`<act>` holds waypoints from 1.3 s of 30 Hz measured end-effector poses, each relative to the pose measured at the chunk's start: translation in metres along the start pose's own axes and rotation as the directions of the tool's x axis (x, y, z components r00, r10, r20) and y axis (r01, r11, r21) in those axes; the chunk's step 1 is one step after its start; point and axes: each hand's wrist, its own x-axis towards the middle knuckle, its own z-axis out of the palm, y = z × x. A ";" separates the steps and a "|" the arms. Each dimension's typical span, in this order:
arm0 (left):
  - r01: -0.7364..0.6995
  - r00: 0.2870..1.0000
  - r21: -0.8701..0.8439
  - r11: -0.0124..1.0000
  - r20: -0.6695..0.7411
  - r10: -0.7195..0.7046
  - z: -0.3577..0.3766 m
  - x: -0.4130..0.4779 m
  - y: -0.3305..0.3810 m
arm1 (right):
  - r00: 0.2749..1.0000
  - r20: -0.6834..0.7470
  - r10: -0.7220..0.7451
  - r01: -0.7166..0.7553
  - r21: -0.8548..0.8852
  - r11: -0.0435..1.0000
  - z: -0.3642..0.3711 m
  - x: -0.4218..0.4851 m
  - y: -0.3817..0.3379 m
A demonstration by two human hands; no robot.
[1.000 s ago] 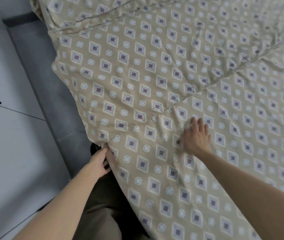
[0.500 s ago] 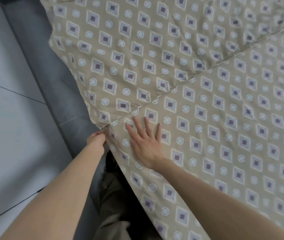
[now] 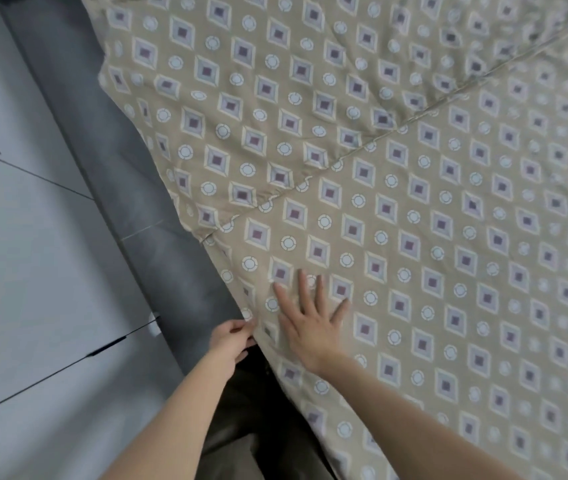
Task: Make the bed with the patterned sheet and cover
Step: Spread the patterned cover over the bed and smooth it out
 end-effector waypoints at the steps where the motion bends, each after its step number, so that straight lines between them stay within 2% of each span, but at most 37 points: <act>1: -0.026 0.999 0.007 1.000 -0.036 0.026 0.000 0.002 0.001 | 1.000 -0.005 -0.023 0.023 0.062 0.998 0.001 -0.007 -0.003; 3: -0.042 0.997 0.009 0.999 -0.065 0.043 0.001 0.002 0.005 | 0.991 -0.130 -0.007 0.042 0.265 0.963 -0.006 -0.021 -0.002; 5: -0.050 0.996 0.005 0.999 -0.072 0.050 0.007 0.000 0.005 | 0.944 -0.296 0.146 -0.004 0.433 0.901 -0.012 -0.033 0.011; 7: -0.068 0.994 0.015 0.998 -0.083 0.069 0.009 -0.004 -0.001 | 0.896 -0.365 0.255 -0.103 0.388 0.916 -0.016 -0.041 0.032; 10: -0.066 0.997 0.067 0.996 -0.037 0.069 0.014 -0.014 -0.017 | 0.882 -0.323 0.343 -0.270 0.249 0.930 -0.020 -0.050 0.067; 12: 0.014 0.999 0.089 0.996 0.041 -0.018 0.021 -0.023 -0.034 | 0.873 -0.276 0.402 -0.344 0.238 0.908 -0.017 -0.057 0.084; 14: 0.078 0.992 0.046 0.996 0.097 -0.082 0.035 -0.031 -0.055 | 0.863 -0.253 0.438 -0.381 0.245 0.892 -0.011 -0.065 0.098; 17: 0.084 0.994 -0.107 0.991 0.084 -0.075 0.056 -0.037 -0.083 | 0.864 -0.219 0.454 -0.391 0.278 0.877 -0.001 -0.077 0.119; 20: 0.066 0.997 -0.169 0.983 0.045 -0.060 0.067 -0.036 -0.117 | 0.893 -0.175 0.415 -0.364 0.261 0.894 0.016 -0.094 0.142; 23: 0.076 0.994 -0.247 0.966 0.089 -0.056 0.079 -0.034 -0.143 | 0.924 -0.186 0.335 -0.303 0.177 0.936 0.031 -0.110 0.162; 25: 0.028 0.997 -0.266 0.964 0.072 -0.009 0.087 -0.031 -0.153 | 0.938 -0.206 0.280 -0.261 0.113 0.959 0.040 -0.120 0.170; 28: -0.099 0.990 -0.209 0.973 -0.121 0.075 0.093 -0.021 -0.157 | 0.948 -0.247 0.200 -0.195 0.044 0.980 0.051 -0.130 0.180; 31: -0.169 0.954 -0.194 0.966 -0.280 0.110 0.089 -0.011 -0.161 | 0.968 -0.218 0.122 -0.126 -0.007 0.992 0.071 -0.143 0.186; 33: -0.189 0.940 -0.192 0.963 -0.318 0.121 0.088 -0.008 -0.162 | 0.977 -0.196 0.085 -0.093 -0.032 0.995 0.087 -0.154 0.185; 37: -0.266 0.891 -0.047 0.963 -0.392 0.227 0.098 -0.012 -0.162 | 0.971 -0.232 0.058 -0.066 -0.030 0.997 0.107 -0.174 0.190; 39: -0.280 0.903 -0.110 0.954 -0.368 0.223 0.106 -0.018 -0.167 | 0.966 -0.254 0.054 -0.065 -0.036 0.997 0.114 -0.184 0.195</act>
